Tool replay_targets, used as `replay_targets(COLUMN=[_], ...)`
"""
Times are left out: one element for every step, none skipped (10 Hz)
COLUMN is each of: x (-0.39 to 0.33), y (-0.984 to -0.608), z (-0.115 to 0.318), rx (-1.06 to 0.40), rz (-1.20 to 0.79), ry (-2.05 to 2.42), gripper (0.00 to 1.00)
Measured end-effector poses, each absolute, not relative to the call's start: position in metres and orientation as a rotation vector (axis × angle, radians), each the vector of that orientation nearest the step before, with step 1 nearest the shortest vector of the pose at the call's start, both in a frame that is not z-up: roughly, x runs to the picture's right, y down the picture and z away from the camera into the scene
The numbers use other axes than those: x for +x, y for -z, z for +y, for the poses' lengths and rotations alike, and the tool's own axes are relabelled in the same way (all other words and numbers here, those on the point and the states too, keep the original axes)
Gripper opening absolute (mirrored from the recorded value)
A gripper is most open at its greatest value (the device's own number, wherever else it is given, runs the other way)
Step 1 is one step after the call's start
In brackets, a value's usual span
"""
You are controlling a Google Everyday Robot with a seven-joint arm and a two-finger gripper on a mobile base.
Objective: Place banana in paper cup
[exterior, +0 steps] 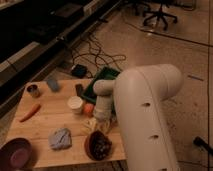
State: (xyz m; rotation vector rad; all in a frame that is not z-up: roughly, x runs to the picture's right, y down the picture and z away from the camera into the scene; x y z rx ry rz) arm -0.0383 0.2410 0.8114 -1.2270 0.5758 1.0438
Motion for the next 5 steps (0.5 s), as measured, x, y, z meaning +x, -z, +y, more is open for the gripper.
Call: replay_targets(x=[-0.0352, -0.0318, -0.0301, -0.0284, -0.0289], y=[-0.8142, -0.817, -0.8181, -0.8187, -0.8186], z=[0.2455, 0.2495, 0.2506, 0.2514, 0.2513], rx=[-1.238, -1.243, -1.241, -1.24, -1.24], rz=[0.588, 0.605, 0.615, 0.62, 0.621], ry=[-1.052, -1.061, -1.067, -1.071, -1.069], gripper=[0.21, 0.11, 0.05, 0.0, 0.0])
